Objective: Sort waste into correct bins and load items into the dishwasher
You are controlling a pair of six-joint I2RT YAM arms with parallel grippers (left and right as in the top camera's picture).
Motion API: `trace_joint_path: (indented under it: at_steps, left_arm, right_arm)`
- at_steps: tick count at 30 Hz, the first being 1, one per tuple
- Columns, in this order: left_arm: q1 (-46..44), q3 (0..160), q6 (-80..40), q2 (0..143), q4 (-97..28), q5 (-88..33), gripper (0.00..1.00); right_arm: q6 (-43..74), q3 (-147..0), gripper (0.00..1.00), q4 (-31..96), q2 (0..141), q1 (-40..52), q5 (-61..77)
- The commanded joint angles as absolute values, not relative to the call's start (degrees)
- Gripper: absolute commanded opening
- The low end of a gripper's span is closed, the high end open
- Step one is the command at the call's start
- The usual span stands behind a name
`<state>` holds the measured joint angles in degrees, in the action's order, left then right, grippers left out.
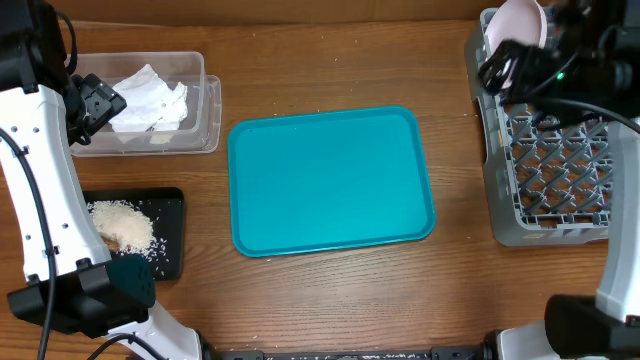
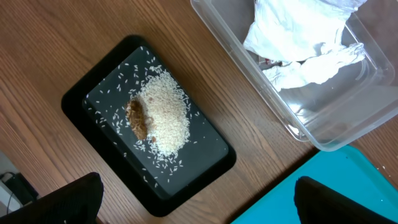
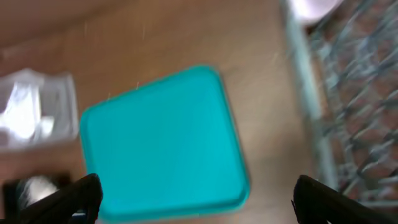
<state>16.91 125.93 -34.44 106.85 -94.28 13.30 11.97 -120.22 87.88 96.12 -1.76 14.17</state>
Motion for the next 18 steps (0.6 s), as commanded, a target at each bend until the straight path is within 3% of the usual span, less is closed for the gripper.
trace_joint_path:
  at_steps: [1, 18]
  left_arm:
    - [16.8, 125.6, -35.1, 106.9, -94.2, 13.5, 1.00]
    - [16.8, 125.6, -35.2, 106.9, -94.2, 13.5, 1.00]
  right_arm:
    - [11.8, -119.2, 1.00, 89.9, 98.0, 0.7, 19.4]
    - [11.8, -109.5, 1.00, 81.7, 98.1, 14.5, 19.4]
